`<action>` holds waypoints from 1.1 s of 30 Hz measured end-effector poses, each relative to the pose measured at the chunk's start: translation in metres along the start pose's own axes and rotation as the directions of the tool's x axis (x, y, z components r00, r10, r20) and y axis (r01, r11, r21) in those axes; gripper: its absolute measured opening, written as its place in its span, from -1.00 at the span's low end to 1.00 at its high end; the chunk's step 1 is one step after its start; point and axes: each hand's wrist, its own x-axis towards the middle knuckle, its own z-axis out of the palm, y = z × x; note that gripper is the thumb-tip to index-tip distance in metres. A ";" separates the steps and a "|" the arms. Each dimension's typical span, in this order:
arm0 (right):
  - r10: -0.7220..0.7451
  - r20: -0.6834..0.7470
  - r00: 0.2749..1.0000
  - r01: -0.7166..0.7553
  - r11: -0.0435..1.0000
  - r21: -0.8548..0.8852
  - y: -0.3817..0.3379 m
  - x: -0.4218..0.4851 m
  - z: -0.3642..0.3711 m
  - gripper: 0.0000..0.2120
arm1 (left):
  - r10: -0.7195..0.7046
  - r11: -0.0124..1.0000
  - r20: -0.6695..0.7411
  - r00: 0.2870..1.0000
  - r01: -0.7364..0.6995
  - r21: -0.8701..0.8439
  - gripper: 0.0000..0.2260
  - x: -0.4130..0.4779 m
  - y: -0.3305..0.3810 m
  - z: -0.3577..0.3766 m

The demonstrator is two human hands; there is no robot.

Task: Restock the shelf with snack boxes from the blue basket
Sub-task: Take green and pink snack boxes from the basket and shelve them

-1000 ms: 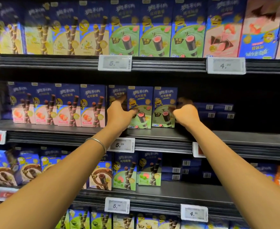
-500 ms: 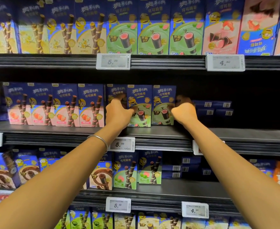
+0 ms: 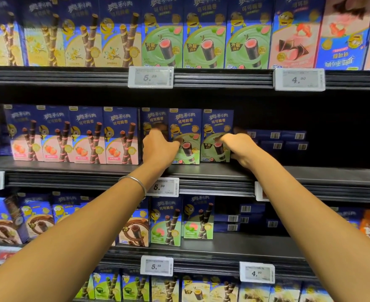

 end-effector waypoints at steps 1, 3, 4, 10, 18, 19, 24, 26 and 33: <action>-0.002 0.001 1.000 0.002 1.000 -0.005 0.000 0.000 0.000 -0.69 | 0.001 1.000 -0.004 1.000 -0.001 0.002 -0.56 0.000 0.000 0.000; 0.000 0.006 1.000 0.000 1.000 -0.009 0.001 0.001 -0.001 -0.65 | -0.002 1.000 -0.004 1.000 0.002 0.001 -0.56 0.000 0.000 0.000; 0.000 0.010 1.000 0.000 1.000 -0.008 0.002 0.002 -0.002 -0.63 | -0.005 1.000 -0.001 1.000 0.005 0.001 -0.56 0.000 0.000 0.000; -0.019 0.013 1.000 0.019 0.999 -0.044 0.002 -0.001 0.000 -0.65 | 0.000 1.000 -0.007 1.000 0.000 0.009 -0.56 0.000 0.002 0.002; 0.052 0.019 0.998 -0.053 0.994 0.099 0.003 -0.004 -0.007 -0.46 | 0.042 0.983 -0.041 0.998 -0.049 -0.178 -0.61 -0.003 0.006 -0.008; 0.049 0.009 0.999 -0.050 0.990 0.135 0.004 -0.004 -0.009 -0.44 | 0.041 0.973 -0.052 0.998 -0.052 -0.225 -0.61 -0.003 0.008 -0.011; -0.001 -0.049 0.999 0.013 0.972 0.236 0.002 -0.020 -0.024 -0.29 | 0.042 0.934 -0.089 0.995 -0.071 -0.350 -0.53 -0.017 0.015 -0.026; -0.048 -0.065 0.997 0.062 0.970 0.234 0.000 -0.035 -0.031 -0.21 | 0.057 0.896 -0.114 0.992 -0.101 -0.431 -0.56 -0.033 0.020 -0.035; -0.439 -0.035 0.898 0.428 0.851 0.304 0.037 -0.141 -0.055 -0.43 | 0.027 0.771 -0.145 0.989 -0.113 -0.626 -0.64 -0.150 0.007 -0.054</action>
